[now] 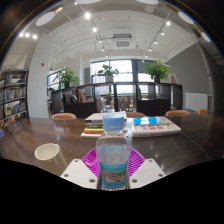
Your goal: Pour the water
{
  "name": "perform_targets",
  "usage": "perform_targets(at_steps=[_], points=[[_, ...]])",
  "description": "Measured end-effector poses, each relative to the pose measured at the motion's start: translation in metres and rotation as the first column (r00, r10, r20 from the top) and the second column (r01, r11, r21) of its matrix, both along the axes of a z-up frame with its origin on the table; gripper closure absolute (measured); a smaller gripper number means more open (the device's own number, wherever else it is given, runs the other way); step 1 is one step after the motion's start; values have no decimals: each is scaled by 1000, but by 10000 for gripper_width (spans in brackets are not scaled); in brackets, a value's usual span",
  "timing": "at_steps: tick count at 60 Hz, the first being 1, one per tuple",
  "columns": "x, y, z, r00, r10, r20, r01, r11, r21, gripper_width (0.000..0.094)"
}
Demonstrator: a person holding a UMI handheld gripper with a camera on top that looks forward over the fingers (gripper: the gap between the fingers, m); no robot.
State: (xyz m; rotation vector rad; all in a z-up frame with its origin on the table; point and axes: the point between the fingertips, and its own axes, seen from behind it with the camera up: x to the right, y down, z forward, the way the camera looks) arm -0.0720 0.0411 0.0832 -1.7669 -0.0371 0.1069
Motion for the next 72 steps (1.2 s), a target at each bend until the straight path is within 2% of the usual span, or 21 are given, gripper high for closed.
perform_targets(at_steps=[6, 16, 18, 23, 26, 36, 52, 66, 72], points=[[-2, -5, 2, 1000, -3, 17, 3, 1000, 11, 624], [-2, -8, -5, 1000, -20, 22, 20, 1000, -1, 479], [-1, -10, -10, 1000, -29, 6, 29, 999, -31, 407], [6, -19, -15, 998, -56, -24, 53, 995, -90, 143], [10, -27, -18, 997, -68, -33, 64, 992, -108, 74], [14, -75, -26, 992, -115, -61, 104, 983, -149, 91], [-10, -153, -30, 992, -110, 56, 118, 982, -145, 89], [-48, -190, 9, 1000, -7, 20, 9, 993, -121, 81], [-45, -197, 30, 1000, -10, 8, 11, 995, -101, 84]])
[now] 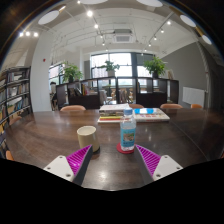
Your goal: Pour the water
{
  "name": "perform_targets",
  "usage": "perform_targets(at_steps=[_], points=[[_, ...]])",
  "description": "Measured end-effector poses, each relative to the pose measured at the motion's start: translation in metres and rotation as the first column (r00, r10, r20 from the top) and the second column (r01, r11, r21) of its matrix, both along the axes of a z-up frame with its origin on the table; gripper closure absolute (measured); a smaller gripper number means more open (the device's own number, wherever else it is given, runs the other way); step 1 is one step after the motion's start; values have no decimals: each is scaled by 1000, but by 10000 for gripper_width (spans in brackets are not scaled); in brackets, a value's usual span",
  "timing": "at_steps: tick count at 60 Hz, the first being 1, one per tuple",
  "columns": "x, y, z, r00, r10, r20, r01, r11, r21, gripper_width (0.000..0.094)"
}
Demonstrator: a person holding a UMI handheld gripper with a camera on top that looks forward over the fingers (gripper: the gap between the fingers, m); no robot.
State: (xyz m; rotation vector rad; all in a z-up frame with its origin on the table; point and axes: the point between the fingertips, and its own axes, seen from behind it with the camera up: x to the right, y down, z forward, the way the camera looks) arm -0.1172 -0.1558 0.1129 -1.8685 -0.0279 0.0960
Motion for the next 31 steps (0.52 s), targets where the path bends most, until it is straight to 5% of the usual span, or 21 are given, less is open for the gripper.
perform_targets(at_steps=[31], points=[[17, -17, 53, 998, -60, 24, 58, 996, 63, 83]])
